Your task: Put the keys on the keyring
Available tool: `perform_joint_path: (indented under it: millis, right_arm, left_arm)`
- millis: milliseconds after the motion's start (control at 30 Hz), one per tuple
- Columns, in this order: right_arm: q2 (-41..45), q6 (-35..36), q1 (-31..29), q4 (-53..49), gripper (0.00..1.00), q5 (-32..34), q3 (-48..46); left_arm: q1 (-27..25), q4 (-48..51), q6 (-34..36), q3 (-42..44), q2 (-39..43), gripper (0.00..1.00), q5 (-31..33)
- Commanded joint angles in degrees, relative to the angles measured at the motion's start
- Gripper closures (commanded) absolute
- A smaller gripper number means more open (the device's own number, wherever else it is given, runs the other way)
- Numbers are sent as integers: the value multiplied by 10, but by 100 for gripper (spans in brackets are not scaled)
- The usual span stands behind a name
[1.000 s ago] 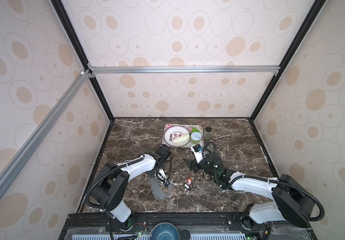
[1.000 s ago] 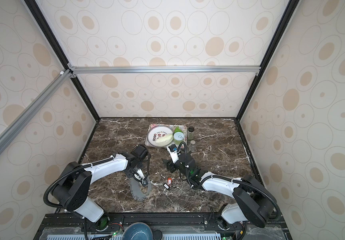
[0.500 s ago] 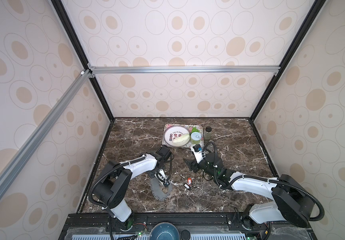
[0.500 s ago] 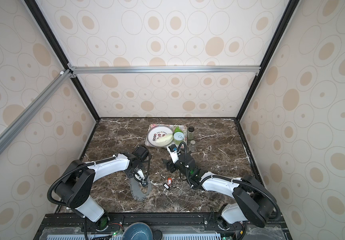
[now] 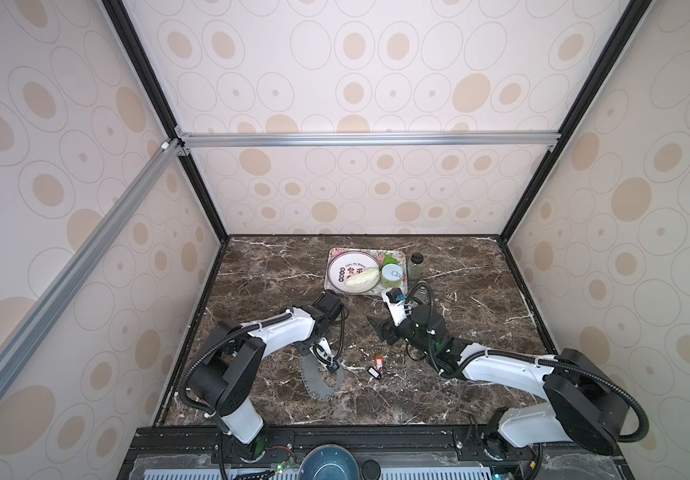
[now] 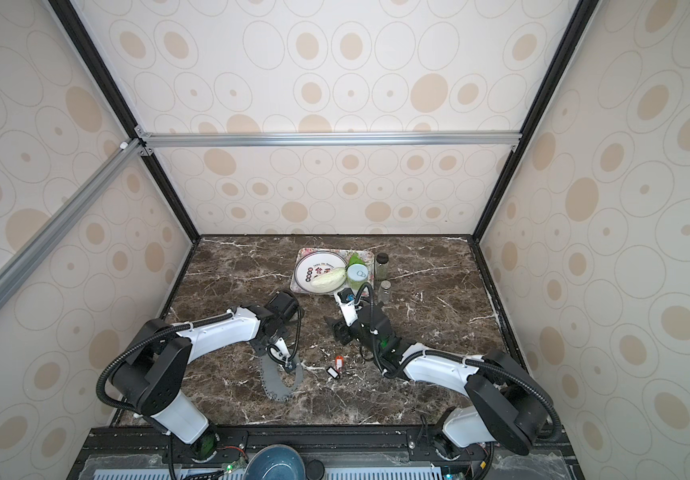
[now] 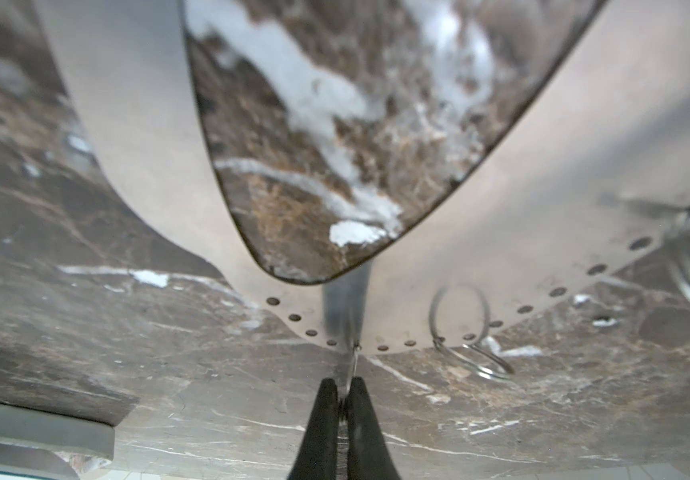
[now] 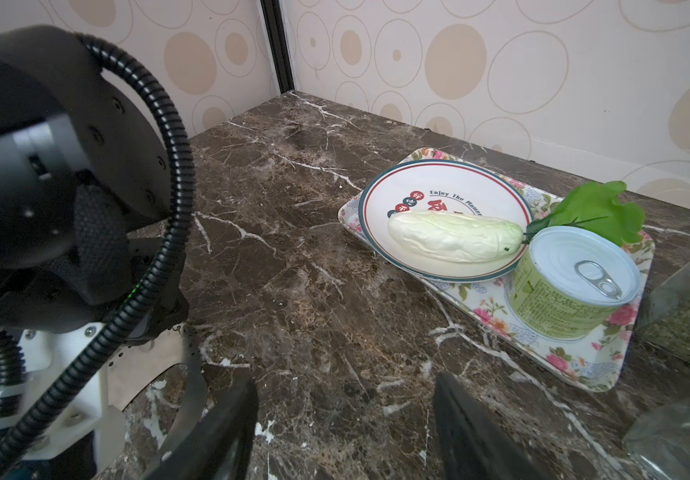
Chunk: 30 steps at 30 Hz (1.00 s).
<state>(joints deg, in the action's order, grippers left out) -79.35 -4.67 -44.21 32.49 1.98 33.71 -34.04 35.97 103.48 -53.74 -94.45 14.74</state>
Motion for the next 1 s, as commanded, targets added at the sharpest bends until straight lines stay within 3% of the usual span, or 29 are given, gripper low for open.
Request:
perform_joint_path:
  millis: [0, 267, 500, 633, 833, 967]
  right_arm:
    - [-4, 1, 3, 4, 31, 2, 5]
    - [-5, 0, 3, 4, 31, 2, 6]
    - [10, -25, 16, 38, 31, -22, -14]
    - [28, -38, 27, 61, 31, -29, -36]
    - [47, -67, 53, 89, 30, -36, -62]
    - [53, -87, 69, 122, 29, -45, -83]
  left_arm:
    - [-4, 7, 27, 4, 0, 99, 1]
    - [-5, 20, 18, -1, 12, 100, -25]
    - [-3, 34, -93, -75, 31, 100, -195]
    - [-2, 1, -135, -76, 50, 100, -285]
    - [15, -1, -166, -77, 79, 100, -336]
    - [40, -39, -198, -59, 124, 100, -403]
